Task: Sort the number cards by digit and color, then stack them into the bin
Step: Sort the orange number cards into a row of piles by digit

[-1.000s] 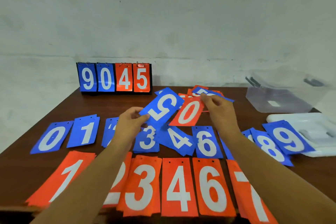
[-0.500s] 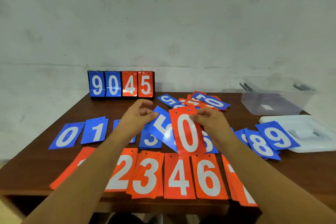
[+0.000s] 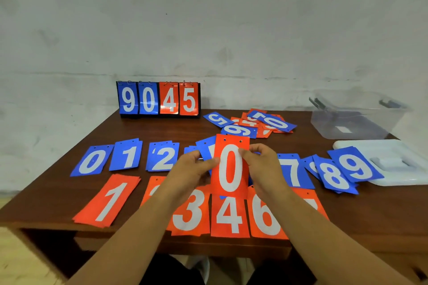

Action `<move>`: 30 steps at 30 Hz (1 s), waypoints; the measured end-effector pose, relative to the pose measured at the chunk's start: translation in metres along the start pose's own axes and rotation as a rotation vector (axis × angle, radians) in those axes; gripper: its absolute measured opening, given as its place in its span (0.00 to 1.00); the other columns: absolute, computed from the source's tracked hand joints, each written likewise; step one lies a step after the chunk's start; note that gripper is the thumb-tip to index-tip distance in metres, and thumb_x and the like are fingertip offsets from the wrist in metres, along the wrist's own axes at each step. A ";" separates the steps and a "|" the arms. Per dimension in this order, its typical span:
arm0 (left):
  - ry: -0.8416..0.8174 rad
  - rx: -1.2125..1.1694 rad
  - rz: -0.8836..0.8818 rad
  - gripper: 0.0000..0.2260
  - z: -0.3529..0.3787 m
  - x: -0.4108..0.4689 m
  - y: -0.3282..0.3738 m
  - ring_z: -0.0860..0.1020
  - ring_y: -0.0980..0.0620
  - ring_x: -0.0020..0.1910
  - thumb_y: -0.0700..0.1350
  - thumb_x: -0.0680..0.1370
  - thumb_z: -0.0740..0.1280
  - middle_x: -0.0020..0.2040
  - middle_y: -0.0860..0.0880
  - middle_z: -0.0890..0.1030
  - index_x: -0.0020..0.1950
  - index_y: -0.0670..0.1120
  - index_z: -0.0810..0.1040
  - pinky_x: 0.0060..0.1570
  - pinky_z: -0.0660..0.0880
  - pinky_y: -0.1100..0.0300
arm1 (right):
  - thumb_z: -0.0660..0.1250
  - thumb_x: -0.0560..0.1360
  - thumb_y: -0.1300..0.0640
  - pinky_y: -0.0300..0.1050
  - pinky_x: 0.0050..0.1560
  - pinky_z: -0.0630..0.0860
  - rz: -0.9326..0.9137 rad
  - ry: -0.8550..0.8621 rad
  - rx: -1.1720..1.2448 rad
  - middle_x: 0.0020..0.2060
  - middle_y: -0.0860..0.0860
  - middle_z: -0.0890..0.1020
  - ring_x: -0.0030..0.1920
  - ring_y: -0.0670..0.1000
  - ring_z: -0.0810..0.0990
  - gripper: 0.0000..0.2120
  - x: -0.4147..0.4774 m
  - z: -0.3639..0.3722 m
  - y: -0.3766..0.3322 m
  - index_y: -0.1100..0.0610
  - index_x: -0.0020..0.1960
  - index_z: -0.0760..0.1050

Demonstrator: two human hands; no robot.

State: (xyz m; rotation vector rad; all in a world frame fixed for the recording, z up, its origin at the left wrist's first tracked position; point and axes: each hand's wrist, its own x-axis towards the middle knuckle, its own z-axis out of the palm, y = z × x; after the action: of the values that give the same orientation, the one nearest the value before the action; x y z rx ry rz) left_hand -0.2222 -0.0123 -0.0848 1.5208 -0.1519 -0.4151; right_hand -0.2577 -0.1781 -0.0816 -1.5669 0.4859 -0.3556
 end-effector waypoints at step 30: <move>0.967 0.755 0.002 0.09 -0.278 -0.066 -0.052 0.79 0.41 0.55 0.42 0.77 0.67 0.56 0.40 0.82 0.54 0.40 0.79 0.54 0.74 0.53 | 0.75 0.72 0.57 0.55 0.47 0.83 0.162 -0.392 -0.020 0.48 0.55 0.85 0.47 0.55 0.85 0.10 -0.061 0.171 0.024 0.57 0.48 0.75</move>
State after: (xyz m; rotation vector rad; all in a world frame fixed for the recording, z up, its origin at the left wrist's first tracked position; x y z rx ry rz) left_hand -0.1941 0.2716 -0.1411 2.2964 0.5057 0.4694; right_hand -0.2249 -0.0003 -0.1110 -1.5566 0.3070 0.0816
